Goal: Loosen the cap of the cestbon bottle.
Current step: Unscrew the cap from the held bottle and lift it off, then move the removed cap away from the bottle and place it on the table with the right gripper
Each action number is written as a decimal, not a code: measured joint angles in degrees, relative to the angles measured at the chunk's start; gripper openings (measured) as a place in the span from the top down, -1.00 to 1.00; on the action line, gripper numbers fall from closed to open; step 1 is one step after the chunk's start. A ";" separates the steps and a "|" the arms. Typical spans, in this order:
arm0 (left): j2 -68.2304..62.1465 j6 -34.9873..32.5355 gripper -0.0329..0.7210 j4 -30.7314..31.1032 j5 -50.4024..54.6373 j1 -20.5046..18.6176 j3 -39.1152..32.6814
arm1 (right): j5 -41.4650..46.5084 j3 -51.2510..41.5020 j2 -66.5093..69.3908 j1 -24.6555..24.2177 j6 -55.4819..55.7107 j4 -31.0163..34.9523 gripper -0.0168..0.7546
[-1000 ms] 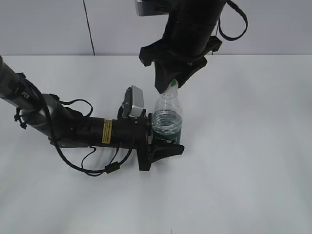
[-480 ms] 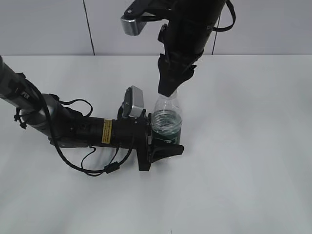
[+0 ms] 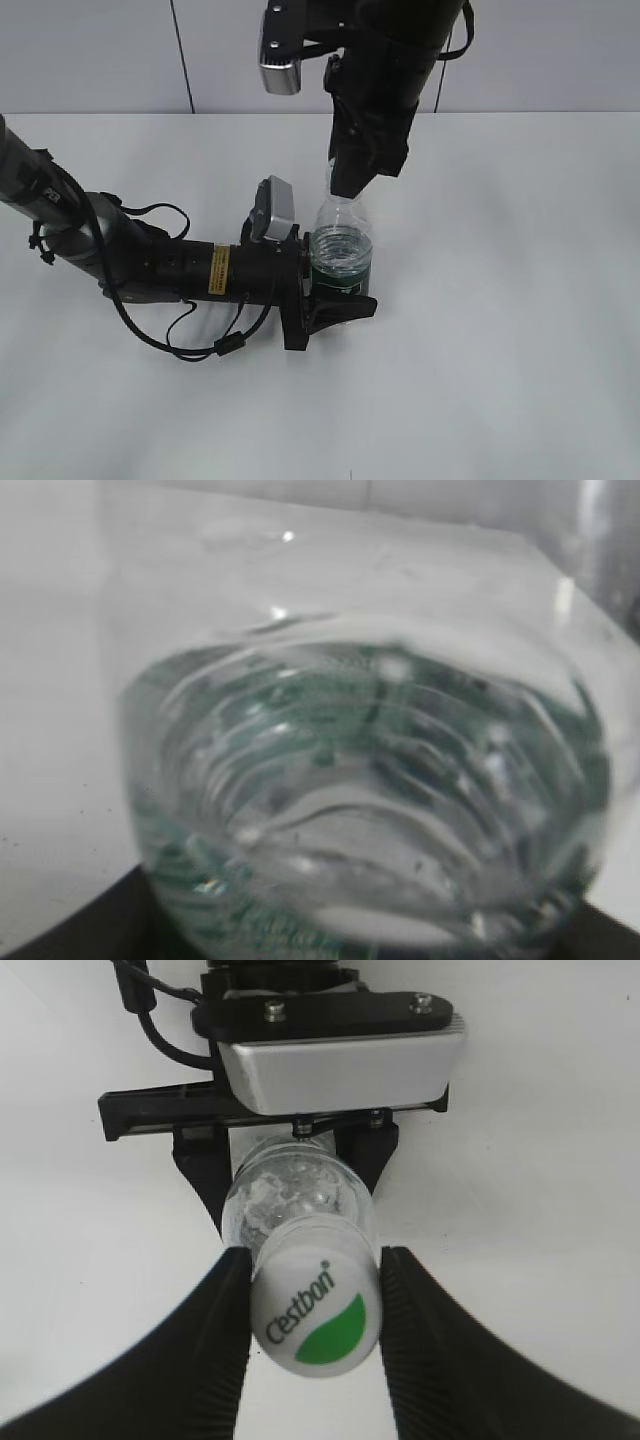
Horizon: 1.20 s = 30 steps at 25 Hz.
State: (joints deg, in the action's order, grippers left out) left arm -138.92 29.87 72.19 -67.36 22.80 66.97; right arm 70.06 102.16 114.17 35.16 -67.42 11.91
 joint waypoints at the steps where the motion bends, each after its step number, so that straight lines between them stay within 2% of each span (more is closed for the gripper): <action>1: 0.00 0.00 -0.21 0.00 0.00 0.00 0.00 | 0.05 0.00 0.00 0.00 -0.84 0.00 0.19; 19: 0.00 0.01 -0.21 0.21 -0.15 0.00 0.00 | 0.10 1.52 -2.94 0.00 -2.54 0.35 0.20; 21: 0.00 0.01 -0.21 0.16 -0.15 0.00 0.00 | 0.10 3.32 -2.94 0.00 0.29 0.30 0.20; 26: 0.00 0.01 -0.21 0.11 -0.15 0.00 0.00 | 0.05 7.75 -2.94 -0.95 15.40 -2.46 0.20; 30: 0.00 0.01 -0.21 -0.74 0.07 0.00 0.00 | 0.05 8.18 -2.87 -4.16 27.91 -4.95 0.20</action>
State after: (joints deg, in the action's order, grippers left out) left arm -138.92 29.88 71.45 -67.29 22.80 66.97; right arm 70.11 110.34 111.29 31.01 -39.51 6.97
